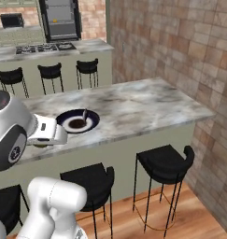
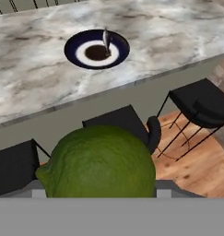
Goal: Take the cheese, fish, and lime from the fridge and place them on the plate on the dining counter to create an appetizer plate.
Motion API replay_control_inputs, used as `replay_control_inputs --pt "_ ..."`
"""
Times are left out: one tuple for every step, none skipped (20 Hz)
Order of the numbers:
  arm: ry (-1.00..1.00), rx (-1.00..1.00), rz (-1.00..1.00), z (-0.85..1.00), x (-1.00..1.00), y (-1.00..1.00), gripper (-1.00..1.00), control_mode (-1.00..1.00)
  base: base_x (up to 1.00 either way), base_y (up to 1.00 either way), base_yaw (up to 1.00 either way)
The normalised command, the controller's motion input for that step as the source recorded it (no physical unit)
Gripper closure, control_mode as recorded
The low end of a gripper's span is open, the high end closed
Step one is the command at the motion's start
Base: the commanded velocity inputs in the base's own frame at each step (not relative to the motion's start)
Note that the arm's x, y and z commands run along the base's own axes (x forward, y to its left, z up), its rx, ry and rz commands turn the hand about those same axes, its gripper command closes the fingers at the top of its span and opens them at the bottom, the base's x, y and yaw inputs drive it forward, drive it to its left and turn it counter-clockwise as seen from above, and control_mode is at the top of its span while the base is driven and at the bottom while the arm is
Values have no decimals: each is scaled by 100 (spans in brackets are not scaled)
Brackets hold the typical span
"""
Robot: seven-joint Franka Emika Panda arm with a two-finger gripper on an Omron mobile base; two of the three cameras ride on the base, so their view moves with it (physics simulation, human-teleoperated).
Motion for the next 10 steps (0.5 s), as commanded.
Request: replay_control_inputs --pt "9 0 1 -3 82 69 100 -100 0 0 0" --pt "10 0 0 -3 88 59 100 -100 0 0 0" --pt "11 0 1 -11 91 55 100 -100 0 0 0" --pt "13 0 0 -13 93 46 100 -100 0 0 0" --pt "13 1 0 -15 88 46 100 -100 0 0 0" --pt "12 1 0 -16 85 43 100 -100 0 0 0" --pt "11 2 0 -20 86 39 100 -100 0 0 0" --pt "10 3 0 -26 89 36 100 -100 0 0 0" --pt "10 4 0 -29 90 31 100 -100 0 0 0" --pt "9 4 0 -31 90 29 100 -100 0 0 0"
